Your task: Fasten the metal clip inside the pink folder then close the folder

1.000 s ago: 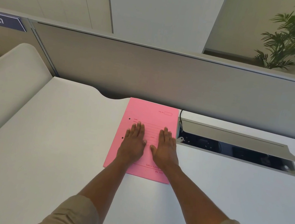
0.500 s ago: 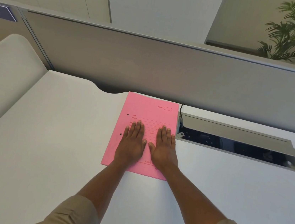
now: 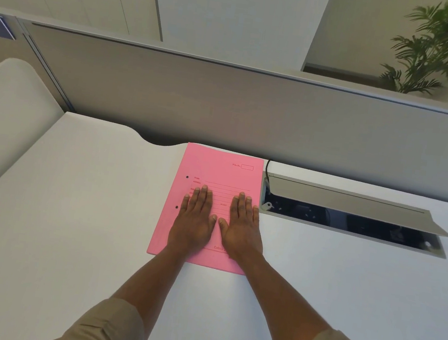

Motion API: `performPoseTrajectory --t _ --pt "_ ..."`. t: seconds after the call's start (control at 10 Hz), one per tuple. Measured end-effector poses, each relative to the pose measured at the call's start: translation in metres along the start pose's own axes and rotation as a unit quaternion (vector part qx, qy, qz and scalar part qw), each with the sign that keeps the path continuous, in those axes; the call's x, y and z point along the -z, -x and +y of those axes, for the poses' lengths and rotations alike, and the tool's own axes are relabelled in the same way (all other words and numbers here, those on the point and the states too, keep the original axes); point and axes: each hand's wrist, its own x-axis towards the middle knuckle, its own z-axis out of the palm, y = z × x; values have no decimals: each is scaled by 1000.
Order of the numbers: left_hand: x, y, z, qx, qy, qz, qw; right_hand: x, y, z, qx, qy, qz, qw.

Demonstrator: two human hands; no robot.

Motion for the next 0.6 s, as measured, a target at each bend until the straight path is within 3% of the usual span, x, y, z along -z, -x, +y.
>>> performPoseTrajectory --t 0.4,0.6 --pt "29 0 3 3 6 -71 997 15 9 -4 -27 -40 -30 998" --pt "59 8 16 -8 2 -9 1000 36 26 -2 -27 -33 38 998"
